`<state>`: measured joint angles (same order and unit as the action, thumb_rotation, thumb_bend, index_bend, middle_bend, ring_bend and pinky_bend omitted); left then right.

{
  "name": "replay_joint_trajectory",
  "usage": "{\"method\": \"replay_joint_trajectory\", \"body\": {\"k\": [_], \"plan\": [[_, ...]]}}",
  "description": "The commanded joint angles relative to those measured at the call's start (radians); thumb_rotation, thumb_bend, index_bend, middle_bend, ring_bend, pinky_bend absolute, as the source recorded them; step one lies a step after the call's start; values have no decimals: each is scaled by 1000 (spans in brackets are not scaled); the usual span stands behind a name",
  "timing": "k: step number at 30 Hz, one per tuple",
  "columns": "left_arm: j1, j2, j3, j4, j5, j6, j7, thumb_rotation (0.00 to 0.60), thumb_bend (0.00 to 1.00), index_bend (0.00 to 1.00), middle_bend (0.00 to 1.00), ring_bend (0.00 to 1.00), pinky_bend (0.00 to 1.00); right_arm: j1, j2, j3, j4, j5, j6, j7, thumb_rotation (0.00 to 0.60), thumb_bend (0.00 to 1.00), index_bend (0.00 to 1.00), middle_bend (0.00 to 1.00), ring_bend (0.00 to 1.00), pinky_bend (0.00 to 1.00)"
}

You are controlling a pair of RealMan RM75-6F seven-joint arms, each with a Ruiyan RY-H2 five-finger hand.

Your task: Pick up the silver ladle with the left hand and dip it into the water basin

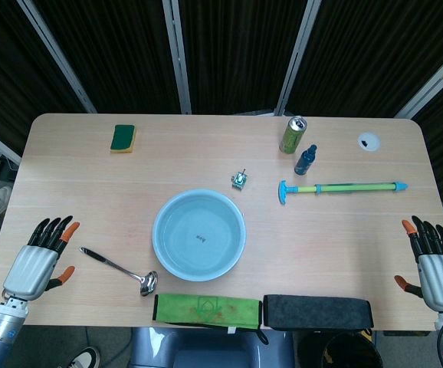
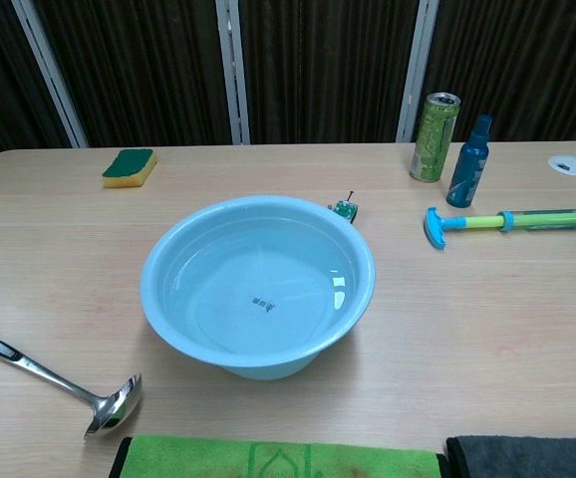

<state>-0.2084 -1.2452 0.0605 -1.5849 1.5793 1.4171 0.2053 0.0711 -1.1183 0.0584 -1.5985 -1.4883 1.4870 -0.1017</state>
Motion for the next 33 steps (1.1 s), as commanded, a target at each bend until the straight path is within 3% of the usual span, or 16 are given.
{"method": "replay_joint_trajectory", "body": {"k": [1, 5, 17, 33], "plan": [[-1, -2, -1, 1, -1, -9, 2, 600, 272, 37, 0, 0, 0, 0, 0, 0, 0, -1, 0, 0, 600, 0, 36, 0, 0, 0], [-8, -8, -3, 5, -3, -30, -3, 600, 274, 51, 0, 0, 0, -1, 0, -3, -3, -10, 2, 2, 600, 0, 36, 0, 0, 0], [-38, -11, 8, -15, -13, -120, 44, 600, 243, 269, 0, 0, 0, 17, -7, -1, -3, -1, -34, -13, 600, 0, 45, 0, 0, 0], [-90, -164, 0, 187, -38, -239, 42, 600, 234, 498, 0, 0, 0, 13, 2, 9, -2, 17, -30, 7, 600, 0, 53, 0, 0, 0]]}}
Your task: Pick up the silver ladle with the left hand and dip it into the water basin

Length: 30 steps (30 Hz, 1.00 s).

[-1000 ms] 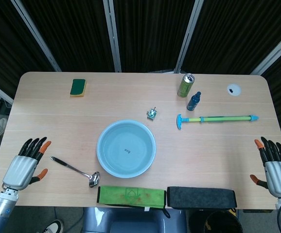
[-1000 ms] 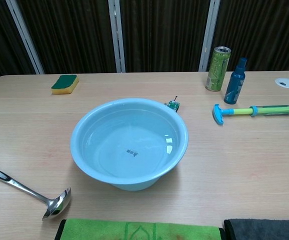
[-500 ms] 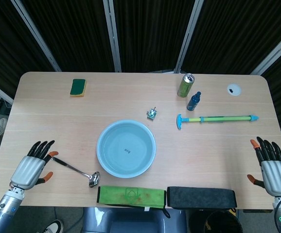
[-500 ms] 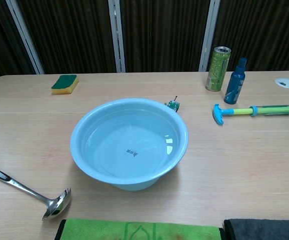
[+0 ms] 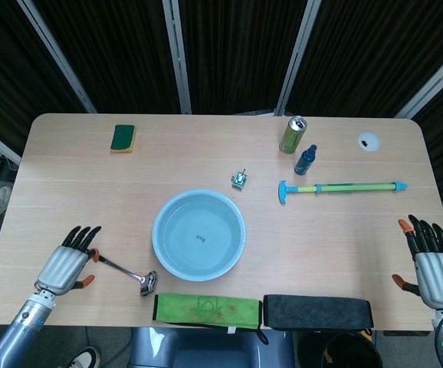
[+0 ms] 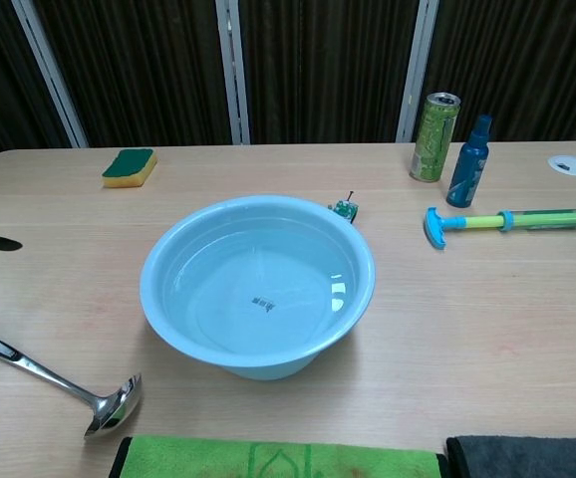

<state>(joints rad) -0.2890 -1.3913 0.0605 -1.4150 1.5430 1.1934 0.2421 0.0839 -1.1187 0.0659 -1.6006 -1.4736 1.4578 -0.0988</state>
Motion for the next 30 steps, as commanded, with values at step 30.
{"method": "replay_joint_trajectory", "body": {"k": [30], "plan": [[-80, -164, -4, 178, -57, -150, 41, 600, 289, 442, 0, 0, 0, 3, 25, 21, 9, 48, -22, 48, 600, 0, 52, 0, 0, 0]]}}
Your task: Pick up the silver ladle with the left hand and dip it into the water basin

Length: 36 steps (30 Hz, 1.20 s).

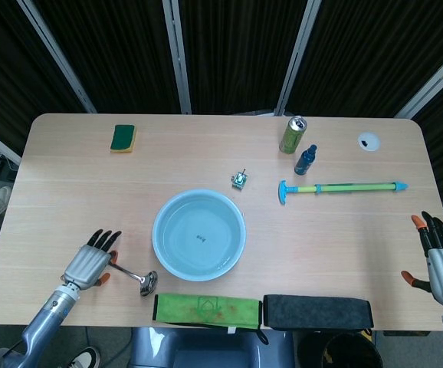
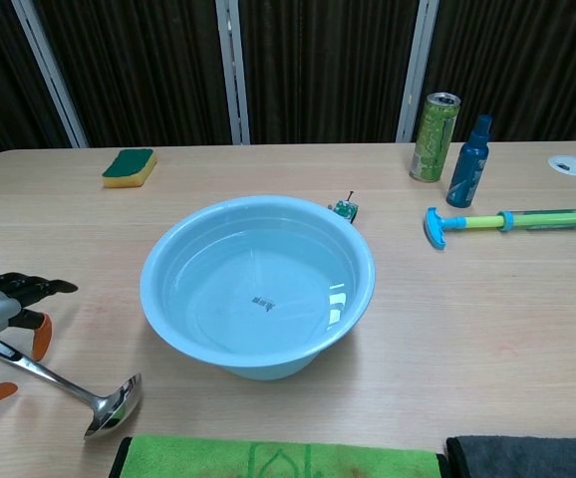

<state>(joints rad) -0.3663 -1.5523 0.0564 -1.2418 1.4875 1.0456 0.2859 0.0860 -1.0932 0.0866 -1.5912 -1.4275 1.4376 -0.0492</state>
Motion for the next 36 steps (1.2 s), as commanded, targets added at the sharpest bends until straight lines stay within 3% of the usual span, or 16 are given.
{"method": "replay_joint_trajectory", "body": {"k": [1, 23, 36], "plan": [[-3, -4, 0, 7, -3, -4, -4, 600, 289, 441, 0, 0, 0, 1, -1, 1, 0, 3, -3, -3, 600, 0, 52, 0, 0, 0], [-26, -35, 0, 65, -25, -40, -26, 600, 335, 481, 0, 0, 0, 9, 0, 6, 1, 22, -20, -8, 600, 0, 52, 0, 0, 0], [-24, -37, 4, 72, -24, -24, -31, 600, 574, 573, 0, 0, 0, 11, 3, 1, -1, 16, -25, -9, 600, 0, 53, 0, 0, 0]]}}
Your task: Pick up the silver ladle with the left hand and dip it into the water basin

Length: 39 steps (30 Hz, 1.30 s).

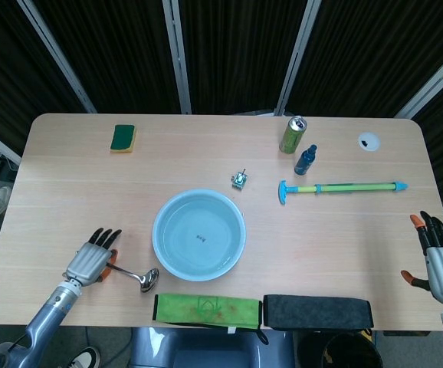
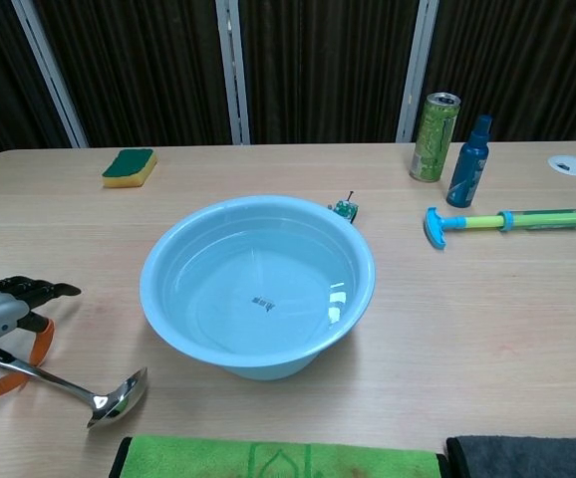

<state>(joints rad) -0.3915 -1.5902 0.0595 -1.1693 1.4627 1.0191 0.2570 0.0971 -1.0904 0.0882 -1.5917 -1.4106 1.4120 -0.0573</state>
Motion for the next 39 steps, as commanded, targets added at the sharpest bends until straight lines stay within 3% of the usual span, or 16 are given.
{"method": "replay_joint_trajectory", "body": {"k": [1, 10, 26, 39], "plan": [[2, 2, 1, -2, 2, 5, -2, 600, 580, 576, 0, 0, 0, 0, 0, -1, -1, -1, 1, -1, 600, 0, 52, 0, 0, 0], [22, 44, 18, -62, 38, 72, -7, 600, 581, 585, 0, 0, 0, -3, -1, -3, -3, -10, 9, -1, 600, 0, 52, 0, 0, 0], [72, 257, 110, -361, 270, 304, -18, 600, 614, 635, 0, 0, 0, -33, 8, -25, -18, -73, 76, 16, 600, 0, 52, 0, 0, 0], [47, 349, 141, -488, 350, 298, -86, 600, 615, 653, 0, 0, 0, -46, 18, -33, -16, -98, 98, 45, 600, 0, 52, 0, 0, 0]]}}
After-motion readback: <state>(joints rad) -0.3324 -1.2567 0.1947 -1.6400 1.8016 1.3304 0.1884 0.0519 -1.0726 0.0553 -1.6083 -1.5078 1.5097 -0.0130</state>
